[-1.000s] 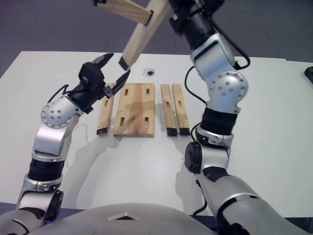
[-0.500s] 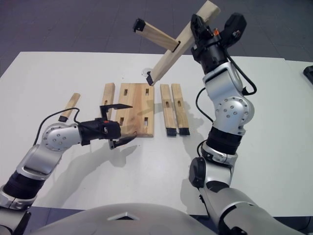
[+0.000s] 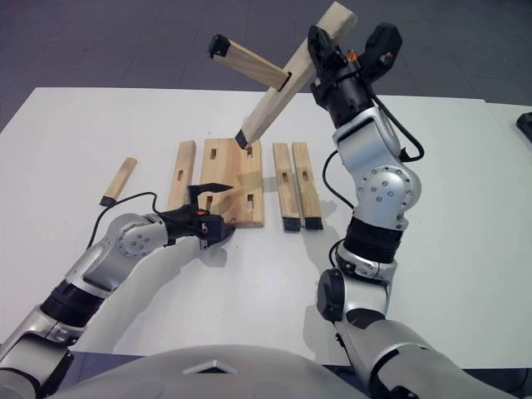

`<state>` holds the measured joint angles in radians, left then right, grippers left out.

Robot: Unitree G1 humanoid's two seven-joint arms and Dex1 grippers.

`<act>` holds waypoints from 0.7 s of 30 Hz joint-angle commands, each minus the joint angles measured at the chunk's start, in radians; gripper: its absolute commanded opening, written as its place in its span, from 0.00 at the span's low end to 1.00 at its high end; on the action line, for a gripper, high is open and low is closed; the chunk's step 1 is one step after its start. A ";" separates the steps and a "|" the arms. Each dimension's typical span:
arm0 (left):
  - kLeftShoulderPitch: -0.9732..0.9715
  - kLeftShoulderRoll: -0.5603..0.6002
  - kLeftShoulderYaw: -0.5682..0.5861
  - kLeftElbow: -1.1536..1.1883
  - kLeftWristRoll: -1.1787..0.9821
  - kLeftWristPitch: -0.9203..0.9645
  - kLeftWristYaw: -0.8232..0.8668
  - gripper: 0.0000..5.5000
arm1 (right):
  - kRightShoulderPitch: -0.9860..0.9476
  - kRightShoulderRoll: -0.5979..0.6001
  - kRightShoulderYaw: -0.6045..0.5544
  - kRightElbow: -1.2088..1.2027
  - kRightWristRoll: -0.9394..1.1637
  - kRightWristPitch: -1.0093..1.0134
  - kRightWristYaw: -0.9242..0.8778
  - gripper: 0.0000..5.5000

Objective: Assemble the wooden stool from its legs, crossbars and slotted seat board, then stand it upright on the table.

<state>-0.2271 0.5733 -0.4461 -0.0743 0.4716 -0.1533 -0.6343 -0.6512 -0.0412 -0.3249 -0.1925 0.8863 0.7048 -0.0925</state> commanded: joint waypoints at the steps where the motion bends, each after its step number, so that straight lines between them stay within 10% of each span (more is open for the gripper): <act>1: -0.036 -0.019 -0.003 0.054 0.033 -0.005 0.024 0.98 | 0.005 0.005 0.026 -0.026 -0.016 -0.018 -0.001 0.18; 13: -0.053 -0.160 0.100 -0.154 -0.181 0.150 -0.006 0.98 | 0.074 0.012 0.077 -0.058 -0.091 -0.040 -0.016 0.18; 21: -0.130 -0.217 0.661 -0.398 -0.677 0.609 0.125 0.98 | 0.249 0.060 0.104 -0.177 -0.114 -0.038 -0.070 0.18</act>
<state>-0.2996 0.3912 0.0301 -0.4713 -0.0993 0.3596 -0.6073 -0.4575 -0.0105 -0.2235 -0.3200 0.7692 0.6692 -0.1347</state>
